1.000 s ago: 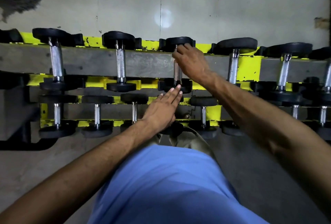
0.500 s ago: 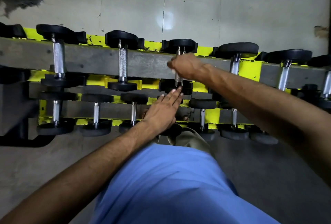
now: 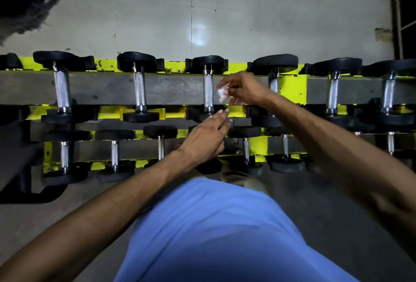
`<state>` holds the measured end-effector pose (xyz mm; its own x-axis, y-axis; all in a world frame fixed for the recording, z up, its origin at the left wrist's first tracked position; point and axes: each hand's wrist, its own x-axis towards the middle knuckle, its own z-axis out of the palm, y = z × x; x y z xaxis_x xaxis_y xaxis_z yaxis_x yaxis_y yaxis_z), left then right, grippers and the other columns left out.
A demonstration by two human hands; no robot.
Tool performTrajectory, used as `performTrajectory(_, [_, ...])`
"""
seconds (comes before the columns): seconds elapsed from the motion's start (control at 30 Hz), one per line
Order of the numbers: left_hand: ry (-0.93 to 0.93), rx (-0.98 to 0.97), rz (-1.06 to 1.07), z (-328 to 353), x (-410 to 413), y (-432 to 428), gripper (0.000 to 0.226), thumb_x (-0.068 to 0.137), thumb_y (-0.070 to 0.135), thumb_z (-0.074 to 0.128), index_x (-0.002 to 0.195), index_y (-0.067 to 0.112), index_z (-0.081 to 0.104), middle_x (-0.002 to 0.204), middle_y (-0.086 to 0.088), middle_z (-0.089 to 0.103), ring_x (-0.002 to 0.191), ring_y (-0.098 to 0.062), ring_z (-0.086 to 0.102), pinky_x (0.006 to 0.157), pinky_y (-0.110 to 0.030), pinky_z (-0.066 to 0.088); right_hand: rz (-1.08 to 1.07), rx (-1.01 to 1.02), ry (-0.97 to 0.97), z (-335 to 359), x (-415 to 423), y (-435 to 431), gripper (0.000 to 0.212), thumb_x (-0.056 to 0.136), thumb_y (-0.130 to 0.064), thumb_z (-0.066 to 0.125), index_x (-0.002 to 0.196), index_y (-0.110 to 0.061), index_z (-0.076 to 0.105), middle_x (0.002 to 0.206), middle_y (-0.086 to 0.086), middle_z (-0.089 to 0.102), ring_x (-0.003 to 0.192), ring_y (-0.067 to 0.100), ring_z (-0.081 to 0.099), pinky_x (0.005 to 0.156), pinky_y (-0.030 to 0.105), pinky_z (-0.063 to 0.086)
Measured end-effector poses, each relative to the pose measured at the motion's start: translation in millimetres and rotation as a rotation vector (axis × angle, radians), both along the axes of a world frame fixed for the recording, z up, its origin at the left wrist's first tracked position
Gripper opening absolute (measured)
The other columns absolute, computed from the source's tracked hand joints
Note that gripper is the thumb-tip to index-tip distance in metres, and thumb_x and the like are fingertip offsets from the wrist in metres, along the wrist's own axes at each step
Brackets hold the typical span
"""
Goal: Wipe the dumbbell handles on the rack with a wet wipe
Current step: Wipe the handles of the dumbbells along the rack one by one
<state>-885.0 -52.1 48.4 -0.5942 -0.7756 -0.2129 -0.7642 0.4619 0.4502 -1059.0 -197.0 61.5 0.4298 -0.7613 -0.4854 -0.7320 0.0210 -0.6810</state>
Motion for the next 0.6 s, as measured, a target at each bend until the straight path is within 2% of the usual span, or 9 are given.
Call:
performTrajectory(0.07, [0.004,-0.012,-0.028,5,-20,-3,0.07,0.093,0.017,0.059,0.158,0.003,0.037,0.172,-0.021,0.018,0.159,-0.033,0.022,0.129,-0.043,0.023,-0.165,-0.006,-0.051,4,-29,2,0.019,0.097,-0.005,0.061,0.111,-0.01,0.073,0.09,0.013,0.074,0.067,0.024,0.073,0.058,0.035,0.06])
performTrajectory(0.17, [0.005,-0.005,-0.059,6,-49,-6,0.07,0.094,0.02,0.061,0.158,0.003,0.037,0.172,-0.021,0.018,0.159,-0.033,0.022,0.129,-0.041,0.022,-0.371,-0.044,-0.068,4,-67,2,0.012,0.094,-0.005,0.063,0.099,-0.007,0.074,0.082,0.012,0.074,0.067,0.022,0.071,0.062,0.04,0.059])
performTrajectory(0.27, [-0.004,0.015,-0.061,6,-86,-10,0.073,0.094,0.02,0.062,0.16,0.005,0.035,0.173,-0.021,0.012,0.16,-0.032,0.019,0.129,-0.04,0.022,-0.429,-0.194,0.017,3,-108,0,0.013,0.089,-0.007,0.065,0.095,-0.007,0.077,0.084,0.007,0.076,0.075,0.021,0.073,0.072,0.041,0.061])
performTrajectory(0.33, [-0.015,0.039,-0.031,4,-107,-11,0.077,0.094,0.019,0.062,0.163,0.007,0.03,0.174,-0.019,0.007,0.161,-0.031,0.015,0.13,-0.04,0.021,-0.298,-0.32,0.096,6,-125,1,0.022,0.087,-0.003,0.061,0.101,-0.008,0.078,0.095,0.009,0.077,0.089,0.023,0.072,0.079,0.038,0.057])
performTrajectory(0.4, [-0.028,0.067,-0.004,2,-127,-5,0.079,0.095,0.019,0.061,0.164,0.006,0.025,0.174,-0.018,0.006,0.161,-0.031,0.014,0.13,-0.04,0.019,-0.083,-0.395,0.175,9,-135,5,0.032,0.083,0.002,0.057,0.103,-0.01,0.077,0.102,0.011,0.076,0.095,0.029,0.071,0.079,0.036,0.053])
performTrajectory(0.5, [-0.047,0.068,0.026,-2,-150,10,0.08,0.094,0.019,0.058,0.163,0.0,0.023,0.174,-0.017,0.007,0.161,-0.03,0.015,0.129,-0.044,0.023,0.258,-0.548,0.426,0,-154,9,0.037,0.082,-0.005,0.06,0.113,-0.021,0.073,0.116,0.006,0.073,0.103,0.031,0.07,0.078,0.038,0.056])
performTrajectory(0.6, [-0.069,0.063,0.09,-4,-166,18,0.084,0.096,0.021,0.057,0.166,0.005,0.014,0.175,-0.016,0.002,0.162,-0.028,0.012,0.129,-0.044,0.023,0.655,-0.645,0.499,-14,-168,10,0.03,0.089,-0.016,0.057,0.116,-0.027,0.066,0.121,-0.005,0.069,0.098,0.025,0.071,0.062,0.032,0.051])
